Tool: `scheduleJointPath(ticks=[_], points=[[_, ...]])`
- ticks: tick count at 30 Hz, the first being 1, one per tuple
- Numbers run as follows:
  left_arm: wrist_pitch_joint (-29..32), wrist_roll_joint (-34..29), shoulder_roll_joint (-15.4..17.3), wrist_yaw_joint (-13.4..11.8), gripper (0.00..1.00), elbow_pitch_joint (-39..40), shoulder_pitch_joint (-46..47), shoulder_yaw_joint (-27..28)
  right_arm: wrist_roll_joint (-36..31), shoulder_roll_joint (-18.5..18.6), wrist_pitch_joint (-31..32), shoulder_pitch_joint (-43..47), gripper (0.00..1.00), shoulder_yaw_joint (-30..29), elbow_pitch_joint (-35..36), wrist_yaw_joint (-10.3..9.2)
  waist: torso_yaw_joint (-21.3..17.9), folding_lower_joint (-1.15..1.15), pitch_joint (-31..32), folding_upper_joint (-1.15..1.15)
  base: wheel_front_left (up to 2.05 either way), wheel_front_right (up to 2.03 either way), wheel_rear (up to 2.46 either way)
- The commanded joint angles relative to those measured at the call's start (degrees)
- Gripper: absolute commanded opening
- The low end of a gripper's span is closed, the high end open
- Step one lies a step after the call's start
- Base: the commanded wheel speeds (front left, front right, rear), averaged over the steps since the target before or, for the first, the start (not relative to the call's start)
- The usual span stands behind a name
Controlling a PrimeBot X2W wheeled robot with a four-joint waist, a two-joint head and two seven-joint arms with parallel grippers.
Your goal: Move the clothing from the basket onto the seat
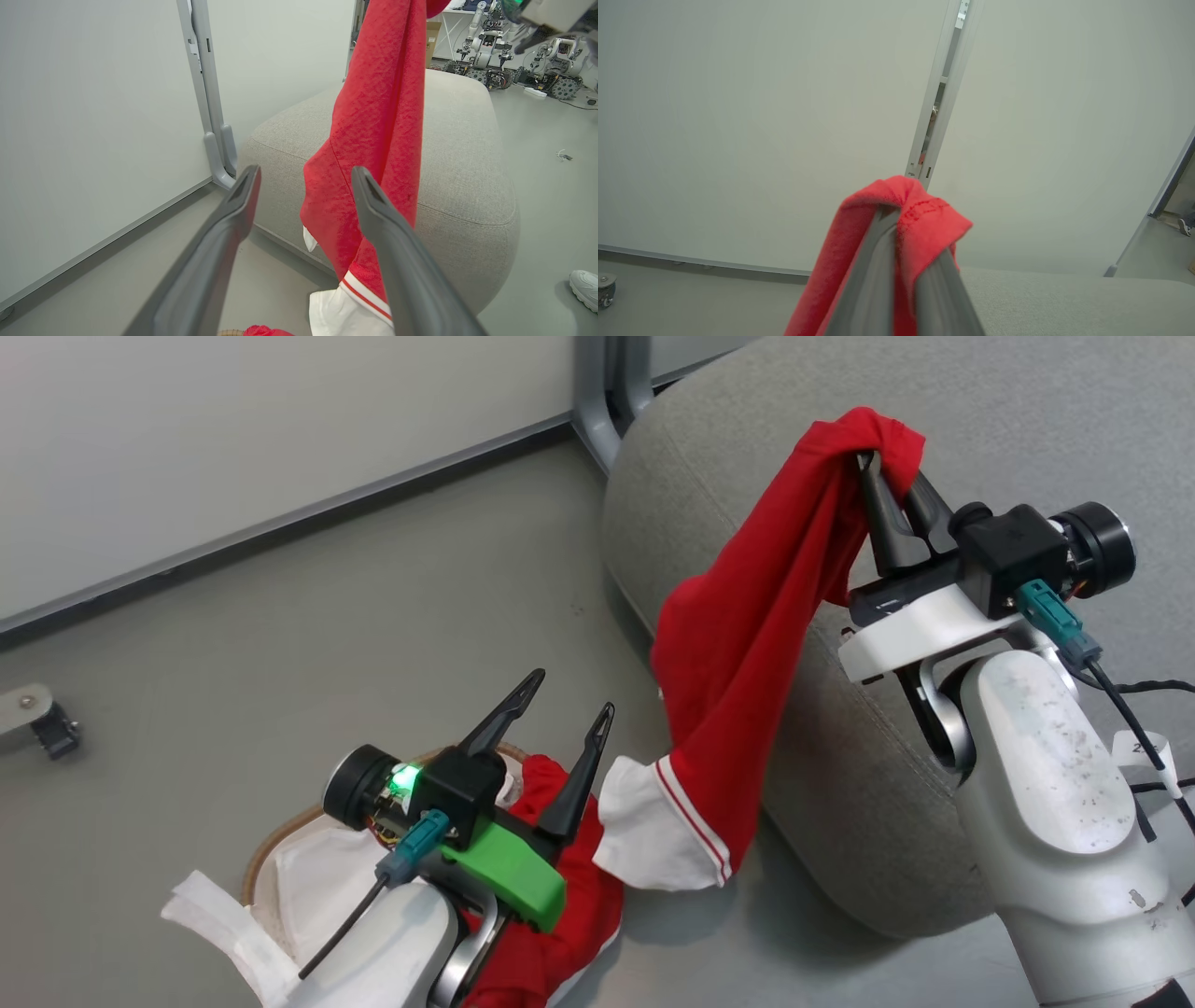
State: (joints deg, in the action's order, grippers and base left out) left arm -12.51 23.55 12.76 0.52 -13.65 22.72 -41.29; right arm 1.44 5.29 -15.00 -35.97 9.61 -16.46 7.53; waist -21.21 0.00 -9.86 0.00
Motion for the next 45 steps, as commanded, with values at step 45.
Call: scheduleJointPath(ticks=[45], points=[[0.17, -5.10, -1.31, 0.46, 1.00, 3.05, 10.29, -4.56, -0.73, 29.07, 10.46, -35.53, 0.00, -19.04, -19.93, -0.08, 13.91, 0.00, -24.70, 0.00, 0.00, 0.00, 0.00]])
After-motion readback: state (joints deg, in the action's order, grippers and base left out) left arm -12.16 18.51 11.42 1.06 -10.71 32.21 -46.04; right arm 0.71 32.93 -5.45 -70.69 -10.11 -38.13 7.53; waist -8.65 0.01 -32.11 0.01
